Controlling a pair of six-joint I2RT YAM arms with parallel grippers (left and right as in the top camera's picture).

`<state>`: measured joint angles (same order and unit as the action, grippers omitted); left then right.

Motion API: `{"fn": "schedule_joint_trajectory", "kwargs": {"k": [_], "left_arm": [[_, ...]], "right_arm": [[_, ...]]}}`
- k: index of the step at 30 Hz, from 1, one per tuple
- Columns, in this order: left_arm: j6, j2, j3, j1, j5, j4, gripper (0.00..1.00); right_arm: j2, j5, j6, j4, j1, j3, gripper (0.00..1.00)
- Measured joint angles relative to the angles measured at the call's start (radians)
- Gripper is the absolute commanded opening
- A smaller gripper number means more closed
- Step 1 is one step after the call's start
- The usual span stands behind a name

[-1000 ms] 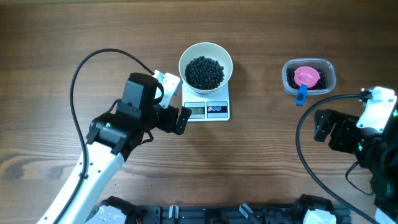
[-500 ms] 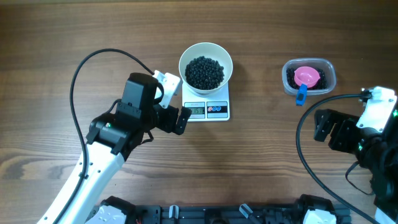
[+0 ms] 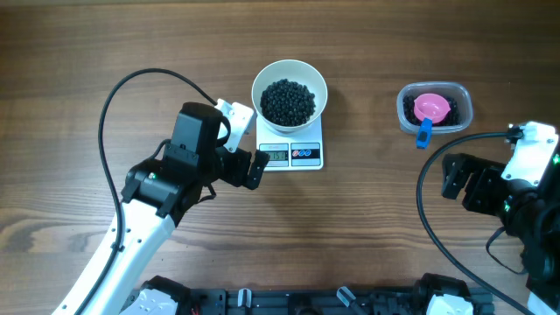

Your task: Scoop item into bowl and weigh 150g on scale

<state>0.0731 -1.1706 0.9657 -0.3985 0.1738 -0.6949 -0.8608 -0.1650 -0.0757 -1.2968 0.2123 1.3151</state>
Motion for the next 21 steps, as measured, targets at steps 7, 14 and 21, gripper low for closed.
{"fn": "schedule_joint_trajectory", "kwargs": {"k": [7,14,21], "left_arm": [[0.0,0.0,0.0,0.0,0.0,0.0,1.0],[0.0,0.0,0.0,0.0,0.0,0.0,1.0],[0.0,0.0,0.0,0.0,0.0,0.0,1.0]], "right_arm": [[-0.033,0.0,0.0,0.0,0.0,0.0,1.0],[-0.074,0.0,0.0,0.0,0.0,0.0,1.0],[-0.139,0.0,-0.054,0.0,0.0,0.0,1.0]]}}
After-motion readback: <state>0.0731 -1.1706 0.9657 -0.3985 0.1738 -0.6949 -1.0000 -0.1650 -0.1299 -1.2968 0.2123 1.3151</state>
